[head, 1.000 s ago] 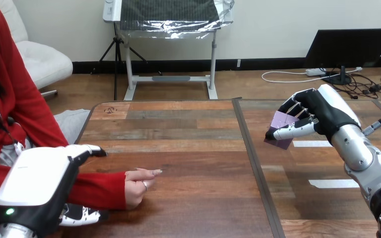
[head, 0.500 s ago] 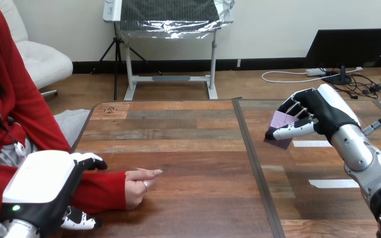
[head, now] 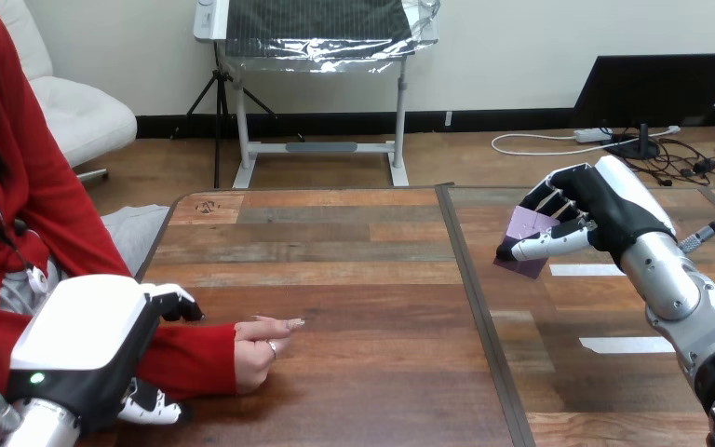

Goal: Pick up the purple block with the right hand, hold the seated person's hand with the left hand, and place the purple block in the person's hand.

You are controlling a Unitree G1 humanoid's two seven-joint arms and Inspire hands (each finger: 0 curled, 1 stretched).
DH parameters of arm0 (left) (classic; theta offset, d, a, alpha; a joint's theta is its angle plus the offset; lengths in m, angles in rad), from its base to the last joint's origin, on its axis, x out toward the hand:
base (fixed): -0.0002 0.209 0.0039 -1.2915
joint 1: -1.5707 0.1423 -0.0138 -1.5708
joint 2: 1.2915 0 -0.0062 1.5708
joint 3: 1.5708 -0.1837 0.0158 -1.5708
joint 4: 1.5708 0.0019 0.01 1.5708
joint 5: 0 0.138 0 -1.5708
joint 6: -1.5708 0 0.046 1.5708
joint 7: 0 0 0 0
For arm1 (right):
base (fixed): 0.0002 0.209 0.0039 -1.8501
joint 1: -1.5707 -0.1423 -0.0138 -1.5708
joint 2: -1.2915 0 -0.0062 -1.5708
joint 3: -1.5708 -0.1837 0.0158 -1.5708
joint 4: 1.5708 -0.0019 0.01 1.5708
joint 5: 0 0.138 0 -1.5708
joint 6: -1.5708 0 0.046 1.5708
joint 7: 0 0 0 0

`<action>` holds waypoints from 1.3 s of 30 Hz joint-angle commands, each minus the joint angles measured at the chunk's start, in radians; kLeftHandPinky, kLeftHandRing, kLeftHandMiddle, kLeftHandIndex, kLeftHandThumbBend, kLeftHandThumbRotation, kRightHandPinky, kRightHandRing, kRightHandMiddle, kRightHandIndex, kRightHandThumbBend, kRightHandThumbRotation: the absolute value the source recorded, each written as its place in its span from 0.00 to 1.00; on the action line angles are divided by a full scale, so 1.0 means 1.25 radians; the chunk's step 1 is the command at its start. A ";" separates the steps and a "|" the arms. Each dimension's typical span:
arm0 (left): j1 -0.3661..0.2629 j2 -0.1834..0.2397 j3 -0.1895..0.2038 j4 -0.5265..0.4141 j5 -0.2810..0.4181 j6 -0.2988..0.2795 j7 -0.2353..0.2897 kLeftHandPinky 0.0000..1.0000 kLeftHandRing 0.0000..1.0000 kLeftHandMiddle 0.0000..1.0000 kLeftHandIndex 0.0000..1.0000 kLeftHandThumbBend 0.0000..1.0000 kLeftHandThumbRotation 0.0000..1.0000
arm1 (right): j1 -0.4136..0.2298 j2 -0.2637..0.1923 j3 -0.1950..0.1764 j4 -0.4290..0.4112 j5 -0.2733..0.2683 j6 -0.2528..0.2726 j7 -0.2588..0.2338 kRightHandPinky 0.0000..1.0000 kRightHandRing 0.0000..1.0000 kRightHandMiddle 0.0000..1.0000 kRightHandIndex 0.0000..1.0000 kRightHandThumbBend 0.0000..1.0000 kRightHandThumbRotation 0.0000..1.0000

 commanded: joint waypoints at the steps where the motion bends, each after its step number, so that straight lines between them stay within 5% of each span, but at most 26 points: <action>1: -0.059 0.027 -0.012 -0.033 -0.002 0.010 -0.002 0.63 0.67 0.69 0.66 1.00 0.00 | -0.048 -0.021 -0.004 -0.045 0.004 -0.028 -0.015 0.42 0.46 0.49 0.49 0.78 0.00; 15: -0.084 0.028 -0.032 -0.010 -0.014 0.048 -0.027 0.60 0.64 0.65 0.63 1.00 0.00 | -0.044 -0.020 -0.011 -0.053 0.011 -0.034 -0.010 0.41 0.46 0.49 0.49 0.77 0.00; 39: -0.122 0.027 -0.074 0.073 -0.030 0.077 -0.002 0.49 0.55 0.59 0.58 0.97 0.00 | -0.036 -0.015 -0.025 -0.061 0.030 -0.041 0.019 0.41 0.45 0.49 0.50 0.76 0.00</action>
